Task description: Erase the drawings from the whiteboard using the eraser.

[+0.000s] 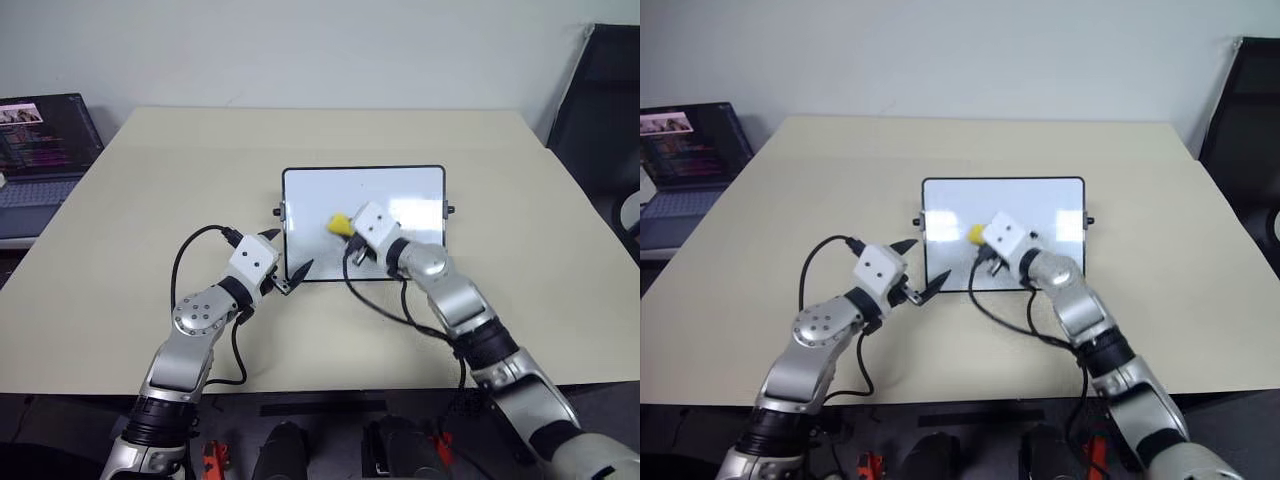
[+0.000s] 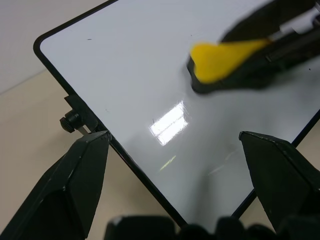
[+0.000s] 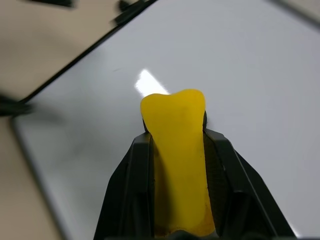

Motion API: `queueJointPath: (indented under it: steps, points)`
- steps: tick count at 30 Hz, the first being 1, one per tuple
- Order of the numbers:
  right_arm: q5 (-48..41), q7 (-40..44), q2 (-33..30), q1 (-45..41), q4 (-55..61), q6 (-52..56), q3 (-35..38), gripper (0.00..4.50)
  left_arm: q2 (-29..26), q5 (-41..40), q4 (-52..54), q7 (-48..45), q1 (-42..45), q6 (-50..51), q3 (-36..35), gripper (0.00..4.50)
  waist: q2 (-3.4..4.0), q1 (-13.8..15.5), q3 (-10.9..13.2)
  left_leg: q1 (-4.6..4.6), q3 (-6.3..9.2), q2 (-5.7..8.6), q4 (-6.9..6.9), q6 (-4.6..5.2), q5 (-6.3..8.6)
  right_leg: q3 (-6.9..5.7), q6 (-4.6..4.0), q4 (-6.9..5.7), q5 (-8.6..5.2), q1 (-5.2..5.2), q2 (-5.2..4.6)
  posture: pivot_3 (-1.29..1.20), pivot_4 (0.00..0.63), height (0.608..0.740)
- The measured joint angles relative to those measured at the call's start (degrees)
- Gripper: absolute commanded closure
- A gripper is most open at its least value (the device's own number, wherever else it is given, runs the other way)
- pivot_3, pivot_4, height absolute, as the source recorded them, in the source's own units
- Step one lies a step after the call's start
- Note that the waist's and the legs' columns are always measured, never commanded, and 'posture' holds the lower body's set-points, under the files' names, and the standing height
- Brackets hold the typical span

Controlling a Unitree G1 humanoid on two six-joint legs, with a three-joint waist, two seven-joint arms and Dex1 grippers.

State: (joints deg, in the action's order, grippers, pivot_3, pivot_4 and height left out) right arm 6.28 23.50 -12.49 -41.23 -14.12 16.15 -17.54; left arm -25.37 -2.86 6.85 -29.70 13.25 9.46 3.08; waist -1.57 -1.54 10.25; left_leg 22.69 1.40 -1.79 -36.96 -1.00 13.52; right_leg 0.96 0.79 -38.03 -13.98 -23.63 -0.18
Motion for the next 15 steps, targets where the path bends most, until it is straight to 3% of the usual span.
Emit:
queueJointPath:
  steps: [6, 15]
  points:
    - [0.48, -2.59, 1.05, -1.1, -2.35, -2.88, 1.54, 3.48, 0.0, 0.01, -0.42, -0.14, 0.27, 0.0, 0.0, 0.0, 0.0, -0.11, 0.0, 0.01, -0.02, -0.03, 0.07, 0.0, 0.0, 0.03, 0.01, 0.05, -0.01, 0.0, 0.0, 0.0, 0.15, 0.74]
    - [-0.25, 3.19, 1.34, 8.78, 8.02, 2.36, -1.76, 3.48, -0.01, 0.02, -0.37, -0.11, 0.31, 0.01, -0.01, 0.0, 0.0, -0.11, 0.0, 0.01, 0.0, -0.05, 0.08, 0.0, 0.0, 0.02, 0.01, 0.05, -0.02, 0.0, 0.0, 0.0, 0.15, 0.74]
